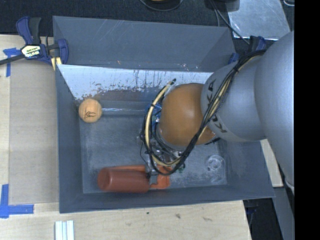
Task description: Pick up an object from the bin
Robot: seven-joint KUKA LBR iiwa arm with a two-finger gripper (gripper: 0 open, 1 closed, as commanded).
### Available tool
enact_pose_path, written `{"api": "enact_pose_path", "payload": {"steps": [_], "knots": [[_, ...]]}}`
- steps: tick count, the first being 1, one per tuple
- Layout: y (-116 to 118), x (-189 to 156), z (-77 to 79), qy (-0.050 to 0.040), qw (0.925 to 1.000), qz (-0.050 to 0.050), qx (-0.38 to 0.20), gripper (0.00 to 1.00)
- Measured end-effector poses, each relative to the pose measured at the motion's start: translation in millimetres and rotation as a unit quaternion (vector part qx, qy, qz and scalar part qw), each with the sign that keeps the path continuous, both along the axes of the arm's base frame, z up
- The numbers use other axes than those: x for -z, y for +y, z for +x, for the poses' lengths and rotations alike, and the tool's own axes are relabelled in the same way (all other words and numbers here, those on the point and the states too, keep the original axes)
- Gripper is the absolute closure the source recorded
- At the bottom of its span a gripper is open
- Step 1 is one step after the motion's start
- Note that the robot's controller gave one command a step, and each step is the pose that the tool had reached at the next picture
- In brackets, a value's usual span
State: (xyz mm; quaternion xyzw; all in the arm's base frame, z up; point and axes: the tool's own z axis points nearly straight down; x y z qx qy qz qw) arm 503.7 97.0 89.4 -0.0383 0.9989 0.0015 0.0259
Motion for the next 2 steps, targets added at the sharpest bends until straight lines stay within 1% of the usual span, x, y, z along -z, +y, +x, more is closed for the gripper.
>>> {"api": "enact_pose_path", "payload": {"steps": [1, 2], "knots": [[1.3, -16.2, -1.0, 0.0097, 1.0, 0.0, 0.002, 0.0], [-44.5, 19.3, -4.9, -0.0022, 0.9996, -0.001, -0.028, 0.0]]}}
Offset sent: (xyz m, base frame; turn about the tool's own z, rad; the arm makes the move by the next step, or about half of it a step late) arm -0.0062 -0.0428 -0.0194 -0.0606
